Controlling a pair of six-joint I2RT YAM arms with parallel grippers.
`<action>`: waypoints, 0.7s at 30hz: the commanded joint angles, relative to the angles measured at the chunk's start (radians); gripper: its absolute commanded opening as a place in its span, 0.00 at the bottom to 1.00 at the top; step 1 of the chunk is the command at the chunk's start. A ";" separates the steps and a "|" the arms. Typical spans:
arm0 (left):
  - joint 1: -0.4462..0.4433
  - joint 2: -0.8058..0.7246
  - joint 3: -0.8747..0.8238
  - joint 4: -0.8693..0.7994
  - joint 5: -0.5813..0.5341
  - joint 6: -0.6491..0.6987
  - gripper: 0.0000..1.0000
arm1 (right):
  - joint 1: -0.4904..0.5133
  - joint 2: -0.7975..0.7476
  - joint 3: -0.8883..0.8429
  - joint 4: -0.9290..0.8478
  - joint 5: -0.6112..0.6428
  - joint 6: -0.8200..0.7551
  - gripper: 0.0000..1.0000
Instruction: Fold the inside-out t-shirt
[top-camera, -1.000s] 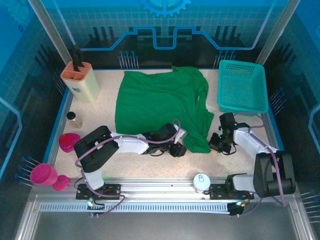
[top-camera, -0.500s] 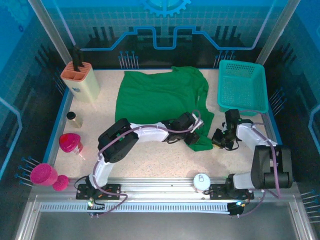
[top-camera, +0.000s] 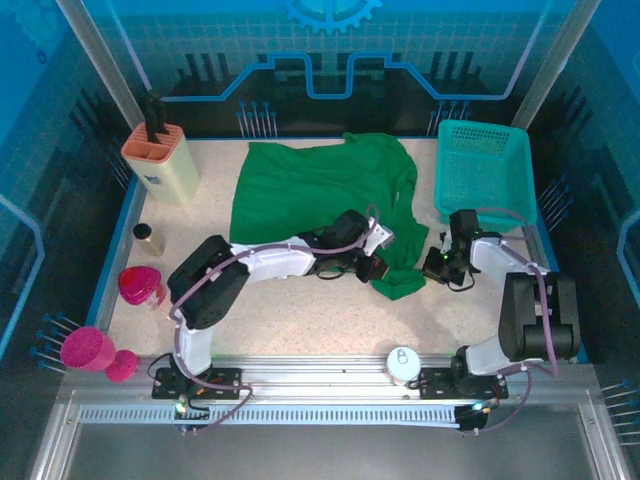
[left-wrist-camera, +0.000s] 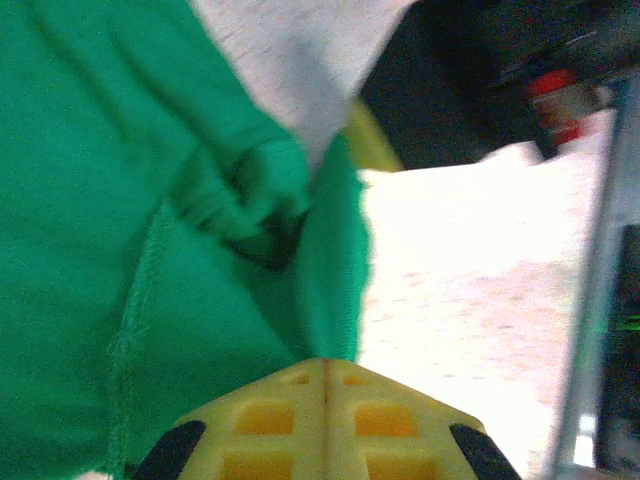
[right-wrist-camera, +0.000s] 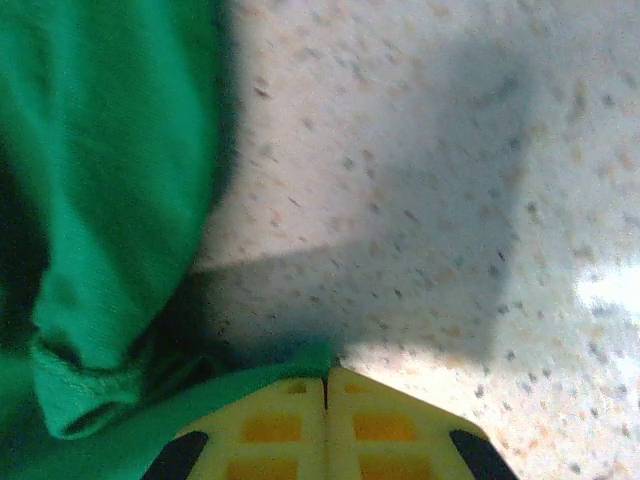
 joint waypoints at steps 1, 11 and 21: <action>0.026 -0.033 -0.029 0.077 0.180 -0.076 0.00 | -0.009 -0.057 -0.016 0.105 -0.016 -0.085 0.08; 0.105 0.104 0.018 0.086 0.192 -0.264 0.08 | 0.064 -0.243 -0.070 0.082 -0.031 -0.038 0.41; 0.146 0.162 0.089 -0.058 0.095 -0.215 0.25 | 0.438 -0.448 -0.197 0.039 -0.113 0.154 0.41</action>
